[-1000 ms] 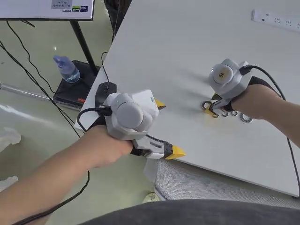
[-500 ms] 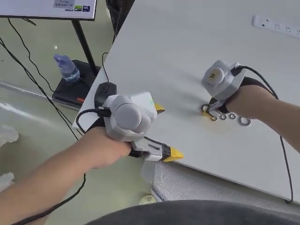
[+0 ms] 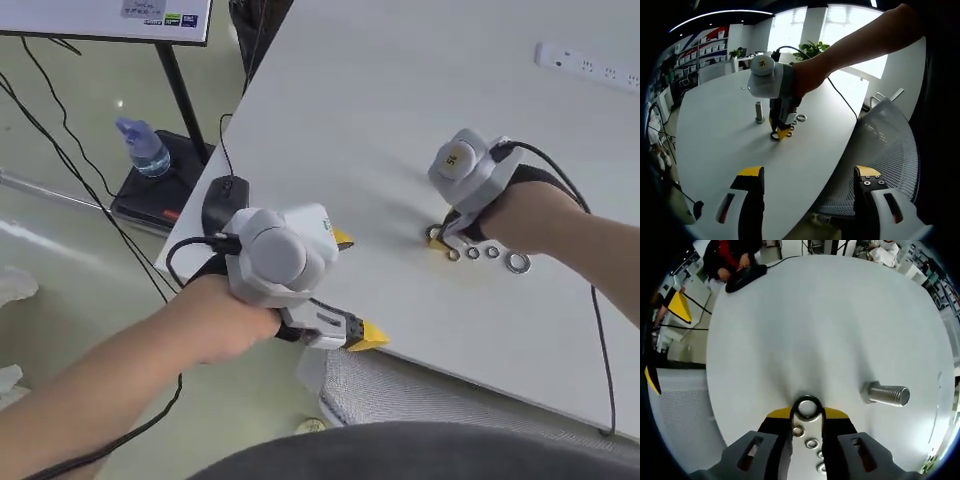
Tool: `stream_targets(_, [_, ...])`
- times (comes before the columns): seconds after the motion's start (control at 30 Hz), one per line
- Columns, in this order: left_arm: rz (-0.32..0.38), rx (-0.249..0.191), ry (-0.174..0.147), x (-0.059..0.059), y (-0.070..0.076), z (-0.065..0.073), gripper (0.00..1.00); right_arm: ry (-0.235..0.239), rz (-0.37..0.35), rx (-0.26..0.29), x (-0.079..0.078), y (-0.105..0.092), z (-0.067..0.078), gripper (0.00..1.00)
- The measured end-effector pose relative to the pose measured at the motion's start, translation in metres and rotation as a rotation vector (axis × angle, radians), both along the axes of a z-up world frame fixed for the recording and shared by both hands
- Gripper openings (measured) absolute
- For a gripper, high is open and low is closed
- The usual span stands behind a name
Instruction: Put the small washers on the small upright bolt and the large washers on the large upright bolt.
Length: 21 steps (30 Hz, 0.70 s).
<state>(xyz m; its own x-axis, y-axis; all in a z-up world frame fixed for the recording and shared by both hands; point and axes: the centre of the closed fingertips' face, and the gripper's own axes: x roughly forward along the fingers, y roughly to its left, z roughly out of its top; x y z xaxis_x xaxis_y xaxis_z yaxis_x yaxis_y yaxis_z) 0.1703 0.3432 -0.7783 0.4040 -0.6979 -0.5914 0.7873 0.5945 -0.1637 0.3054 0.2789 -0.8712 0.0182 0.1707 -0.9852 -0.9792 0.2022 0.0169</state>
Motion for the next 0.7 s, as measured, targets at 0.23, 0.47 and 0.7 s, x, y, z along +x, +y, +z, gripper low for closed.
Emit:
stream_targets(0.23, [0.025,-0.002,-0.008,0.005,0.006,0.003,0.72,0.009,-0.001,-0.004,0.002,0.001,-0.001,0.2])
stream_targets(0.47, [0.03,-0.015,-0.017,0.006,0.006,0.007,0.78,0.013,-0.012,-0.011,0.005,-0.004,-0.005,0.2])
stream_targets(0.7, [0.038,-0.005,-0.011,0.007,0.008,0.006,0.85,0.018,-0.023,0.009,0.008,-0.011,0.001,0.21])
